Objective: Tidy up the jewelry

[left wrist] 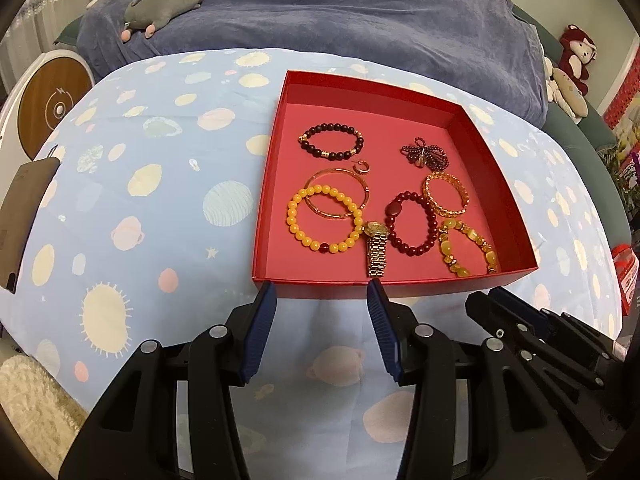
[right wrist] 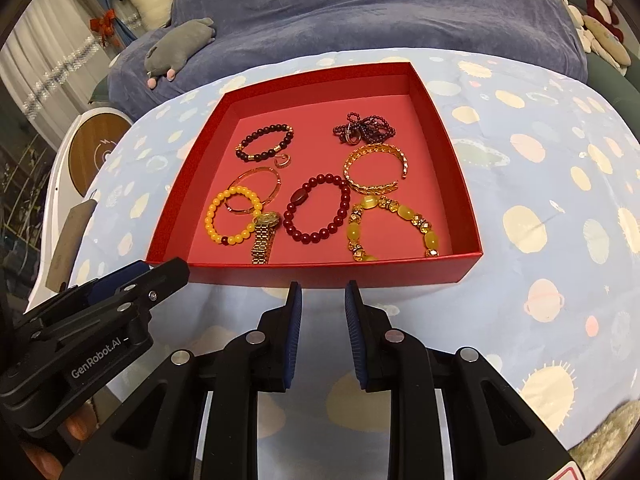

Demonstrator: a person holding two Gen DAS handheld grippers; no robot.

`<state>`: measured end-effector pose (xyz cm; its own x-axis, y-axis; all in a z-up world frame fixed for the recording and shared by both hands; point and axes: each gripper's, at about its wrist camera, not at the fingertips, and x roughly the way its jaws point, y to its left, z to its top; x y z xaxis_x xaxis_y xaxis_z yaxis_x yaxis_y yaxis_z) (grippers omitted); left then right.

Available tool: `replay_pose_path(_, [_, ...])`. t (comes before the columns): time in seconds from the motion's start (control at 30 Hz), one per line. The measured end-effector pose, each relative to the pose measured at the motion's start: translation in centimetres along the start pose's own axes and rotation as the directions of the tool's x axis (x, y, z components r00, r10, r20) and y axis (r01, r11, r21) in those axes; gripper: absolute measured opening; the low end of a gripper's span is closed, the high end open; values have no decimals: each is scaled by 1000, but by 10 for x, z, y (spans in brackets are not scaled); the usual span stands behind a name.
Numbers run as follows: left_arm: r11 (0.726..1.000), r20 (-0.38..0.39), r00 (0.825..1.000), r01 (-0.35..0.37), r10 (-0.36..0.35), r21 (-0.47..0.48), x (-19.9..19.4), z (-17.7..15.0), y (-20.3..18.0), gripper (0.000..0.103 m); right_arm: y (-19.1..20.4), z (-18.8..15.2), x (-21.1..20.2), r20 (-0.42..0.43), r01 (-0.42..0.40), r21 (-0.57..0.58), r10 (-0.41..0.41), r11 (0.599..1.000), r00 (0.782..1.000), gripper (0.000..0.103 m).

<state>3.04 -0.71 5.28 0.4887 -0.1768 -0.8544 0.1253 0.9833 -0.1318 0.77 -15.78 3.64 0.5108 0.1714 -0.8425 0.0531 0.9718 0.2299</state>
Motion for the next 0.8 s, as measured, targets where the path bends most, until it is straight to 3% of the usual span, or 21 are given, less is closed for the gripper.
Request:
replay_pose_path(0.2, [1000,31,999,10,-11,28,-17,5,-16,45,1,3,-22,39,1,20,-2,1000,999,29])
replay_pose_path(0.3, [999,50,999,0,-2,32,-23,8,-21,52,-2,5,-32,65,11,27,-12,1000,998,34])
replay_pose_path(0.6, [999,69,998,-13,10,34,-32,12,-25,58,-6,9,-45,88,15,36,-18,999,996,35])
replay_pose_path(0.67, [999,71,997,-18,16,29,-34,13,-24,59,-6,10,-46,91,20,40,-24,999,996,40])
replay_pose_path(0.8, [999,76,997,-33,32,17,-37,14,-21,68,-9,11,-50,99,26,52,-31,998,995,42])
